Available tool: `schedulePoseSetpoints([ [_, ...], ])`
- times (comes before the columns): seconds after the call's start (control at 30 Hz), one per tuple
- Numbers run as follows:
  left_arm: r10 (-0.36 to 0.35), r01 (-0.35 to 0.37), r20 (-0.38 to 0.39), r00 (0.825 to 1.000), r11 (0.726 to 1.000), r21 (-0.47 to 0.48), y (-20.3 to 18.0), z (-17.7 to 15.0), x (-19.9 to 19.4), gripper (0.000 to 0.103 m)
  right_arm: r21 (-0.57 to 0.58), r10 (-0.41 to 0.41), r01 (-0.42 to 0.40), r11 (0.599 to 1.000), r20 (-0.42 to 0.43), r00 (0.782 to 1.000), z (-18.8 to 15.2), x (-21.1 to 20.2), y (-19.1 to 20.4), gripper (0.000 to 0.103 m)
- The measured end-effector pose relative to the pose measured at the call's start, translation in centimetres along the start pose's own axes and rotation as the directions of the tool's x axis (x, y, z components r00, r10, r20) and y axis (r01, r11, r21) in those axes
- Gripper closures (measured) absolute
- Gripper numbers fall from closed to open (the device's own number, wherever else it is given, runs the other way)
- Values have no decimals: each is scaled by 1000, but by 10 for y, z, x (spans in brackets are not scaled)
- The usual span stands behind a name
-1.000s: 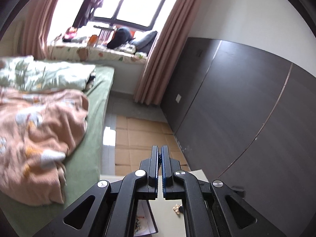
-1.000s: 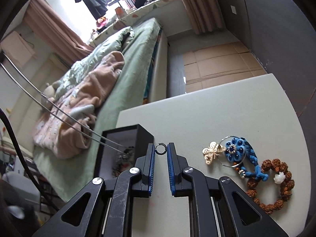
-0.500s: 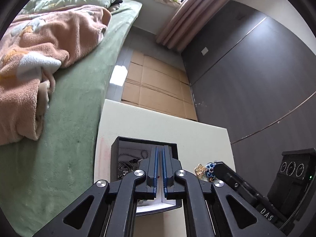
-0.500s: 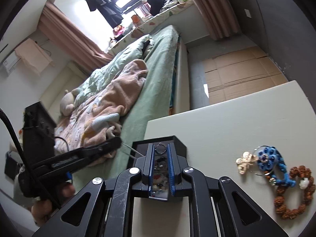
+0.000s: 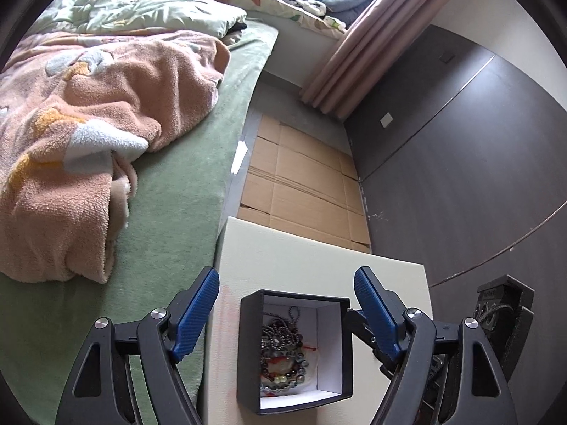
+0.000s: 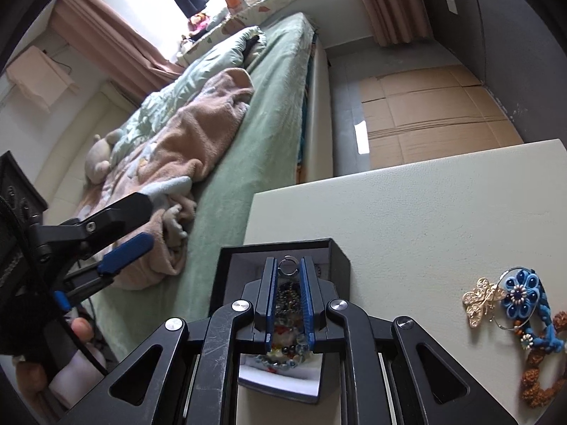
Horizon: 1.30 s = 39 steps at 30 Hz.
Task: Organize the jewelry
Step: 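Move the left gripper back to the blue flower pendant on the silver hoop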
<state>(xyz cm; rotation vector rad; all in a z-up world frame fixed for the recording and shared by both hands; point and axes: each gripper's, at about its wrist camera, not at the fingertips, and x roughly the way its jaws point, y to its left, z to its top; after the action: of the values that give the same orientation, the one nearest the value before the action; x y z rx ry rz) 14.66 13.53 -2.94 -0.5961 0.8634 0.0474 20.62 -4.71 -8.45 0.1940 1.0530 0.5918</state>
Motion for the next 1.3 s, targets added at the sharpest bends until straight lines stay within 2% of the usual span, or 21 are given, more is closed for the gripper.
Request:
schedulePoseSetpoints([
  [0.03, 3, -3, 2, 1000, 1000, 2, 0, -1, -1, 24, 3, -4, 4, 1000, -7, 1000, 0, 1, 0, 88],
  [0.07, 6, -6, 5, 1000, 1000, 5, -1, -2, -2, 24, 11, 5, -5, 1000, -21, 1000, 1, 2, -2, 79],
  [0.1, 8, -8, 7, 1000, 1000, 7, -1, -2, -2, 24, 22, 17, -16, 1000, -26, 1000, 0, 1, -5, 60],
  [0.13, 8, -8, 9, 1000, 1000, 10, -1, -3, -3, 24, 35, 15, -15, 999, -11, 1000, -1, -3, -9, 49],
  [0.33, 1, -2, 11, 1000, 999, 50, -14, -11, -5, 24, 78, -16, 12, 997, 43, 999, -8, -35, -37, 49],
  [0.57, -15, 15, -5, 1000, 990, 144, -46, -35, 3, 21, 163, -58, 43, 986, 89, 994, -17, -80, -83, 49],
  [0.83, -38, 42, -23, 999, 977, 210, -80, -61, 14, 21, 238, -78, 55, 970, 86, 993, -34, -111, -121, 49],
  [1.03, -10, 15, -15, 1000, 948, 318, -107, -81, 26, 22, 290, -88, 63, 955, 74, 993, -46, -128, -146, 49],
  [1.23, 34, -10, -53, 998, 917, 399, -127, -98, 50, 42, 340, -80, 52, 939, 69, 994, -53, -141, -168, 49],
  [1.3, 45, -13, -68, 997, 910, 415, -132, -102, 60, 45, 363, -59, 30, 931, 70, 996, -55, -143, -175, 49],
])
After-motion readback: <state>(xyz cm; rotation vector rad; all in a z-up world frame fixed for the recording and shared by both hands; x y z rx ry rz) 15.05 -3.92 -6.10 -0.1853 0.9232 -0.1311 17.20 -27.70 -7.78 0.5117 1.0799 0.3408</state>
